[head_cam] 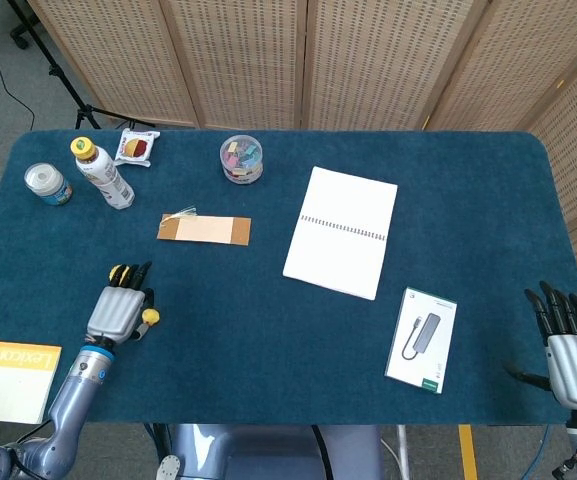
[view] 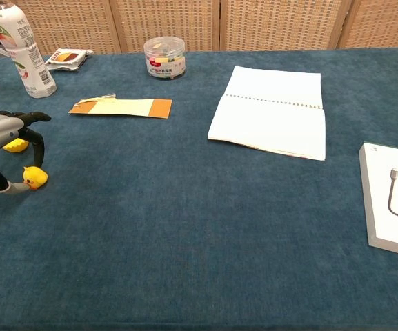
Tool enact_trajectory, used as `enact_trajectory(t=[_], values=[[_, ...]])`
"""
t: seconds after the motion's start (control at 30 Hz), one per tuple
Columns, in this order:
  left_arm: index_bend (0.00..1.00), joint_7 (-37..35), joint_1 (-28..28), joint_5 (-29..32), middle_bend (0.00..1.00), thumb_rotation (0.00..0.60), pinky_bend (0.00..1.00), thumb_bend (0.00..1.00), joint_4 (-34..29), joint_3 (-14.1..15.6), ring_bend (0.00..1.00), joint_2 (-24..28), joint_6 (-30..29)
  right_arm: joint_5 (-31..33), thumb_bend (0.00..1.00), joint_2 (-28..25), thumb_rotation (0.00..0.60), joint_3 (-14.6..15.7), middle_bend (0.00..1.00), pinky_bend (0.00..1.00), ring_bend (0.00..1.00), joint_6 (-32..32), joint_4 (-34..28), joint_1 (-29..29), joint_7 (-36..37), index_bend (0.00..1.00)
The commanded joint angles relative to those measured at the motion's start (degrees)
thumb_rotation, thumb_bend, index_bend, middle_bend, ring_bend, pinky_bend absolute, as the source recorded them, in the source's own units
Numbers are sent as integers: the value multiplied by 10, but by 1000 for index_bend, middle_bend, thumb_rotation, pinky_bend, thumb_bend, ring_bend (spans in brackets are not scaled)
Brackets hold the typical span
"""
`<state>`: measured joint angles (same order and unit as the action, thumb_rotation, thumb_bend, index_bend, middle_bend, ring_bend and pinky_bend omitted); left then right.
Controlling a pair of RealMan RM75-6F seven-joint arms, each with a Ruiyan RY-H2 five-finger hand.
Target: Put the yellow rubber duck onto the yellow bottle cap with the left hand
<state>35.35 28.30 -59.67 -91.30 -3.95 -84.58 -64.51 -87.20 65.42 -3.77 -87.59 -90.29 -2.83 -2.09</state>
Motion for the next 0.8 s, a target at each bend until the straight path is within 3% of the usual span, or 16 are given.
enact_trajectory(t=[0.03,0.8], values=[[511,3,1,3,0,600,0,248,-1,0,0,-1,-2,0,0,0,600,0,0,0,0,0,0,0,0,0],[560,-6,-1,-20,0,600,0,278,-11,-2,0,22,-28,-1,0,-1,600,1,0,0,0,1,0,0,3,0]])
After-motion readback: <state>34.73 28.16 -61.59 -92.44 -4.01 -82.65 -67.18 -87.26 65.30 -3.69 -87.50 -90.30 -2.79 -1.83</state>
